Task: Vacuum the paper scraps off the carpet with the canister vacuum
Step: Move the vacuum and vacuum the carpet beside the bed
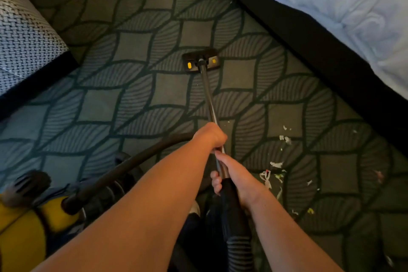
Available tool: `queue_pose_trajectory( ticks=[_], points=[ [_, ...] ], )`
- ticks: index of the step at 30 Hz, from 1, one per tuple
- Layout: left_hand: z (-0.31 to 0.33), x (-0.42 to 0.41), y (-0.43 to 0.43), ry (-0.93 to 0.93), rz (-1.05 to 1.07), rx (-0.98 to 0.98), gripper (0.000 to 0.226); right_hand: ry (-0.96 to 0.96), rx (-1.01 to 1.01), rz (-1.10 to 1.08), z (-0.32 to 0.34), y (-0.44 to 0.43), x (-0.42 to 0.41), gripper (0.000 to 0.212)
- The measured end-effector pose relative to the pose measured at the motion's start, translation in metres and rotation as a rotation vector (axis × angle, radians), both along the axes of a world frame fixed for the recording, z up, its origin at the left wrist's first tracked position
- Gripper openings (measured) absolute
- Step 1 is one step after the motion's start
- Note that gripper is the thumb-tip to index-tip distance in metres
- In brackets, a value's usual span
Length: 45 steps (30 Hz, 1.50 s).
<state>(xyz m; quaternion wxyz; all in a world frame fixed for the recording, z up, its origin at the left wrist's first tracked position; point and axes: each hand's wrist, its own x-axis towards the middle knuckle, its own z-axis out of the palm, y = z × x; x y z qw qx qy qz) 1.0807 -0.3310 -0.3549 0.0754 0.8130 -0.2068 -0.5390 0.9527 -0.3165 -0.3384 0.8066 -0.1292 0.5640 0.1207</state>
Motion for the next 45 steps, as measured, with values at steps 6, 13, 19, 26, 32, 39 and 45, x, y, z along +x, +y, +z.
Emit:
queue_pose_trajectory(
  ticks=[6,13,19,26,32,39,45],
  points=[
    [0.023,-0.048,0.007,-0.042,-0.034,-0.010,0.025,-0.009,-0.005,0.031,0.026,0.001,-0.043,0.027],
    [0.037,-0.123,0.024,-0.082,-0.040,0.004,0.030,-0.005,0.006,0.079,0.038,0.014,-0.113,0.030],
    [0.038,-0.208,0.042,-0.111,-0.037,0.024,0.031,-0.007,-0.009,0.127,0.037,0.029,-0.196,0.030],
    [0.041,-0.274,0.067,-0.136,-0.068,0.055,0.032,0.018,-0.037,0.113,0.033,0.057,-0.261,0.035],
    [0.033,-0.292,0.120,-0.093,-0.099,0.074,0.037,0.085,-0.069,0.024,0.039,0.123,-0.285,0.035],
    [0.018,-0.276,0.182,-0.015,0.005,0.038,0.038,0.072,-0.055,0.004,0.043,0.181,-0.270,0.038],
    [0.013,-0.242,0.232,-0.104,0.156,0.071,0.046,0.044,-0.182,0.217,0.022,0.181,-0.234,0.046]
  ],
)
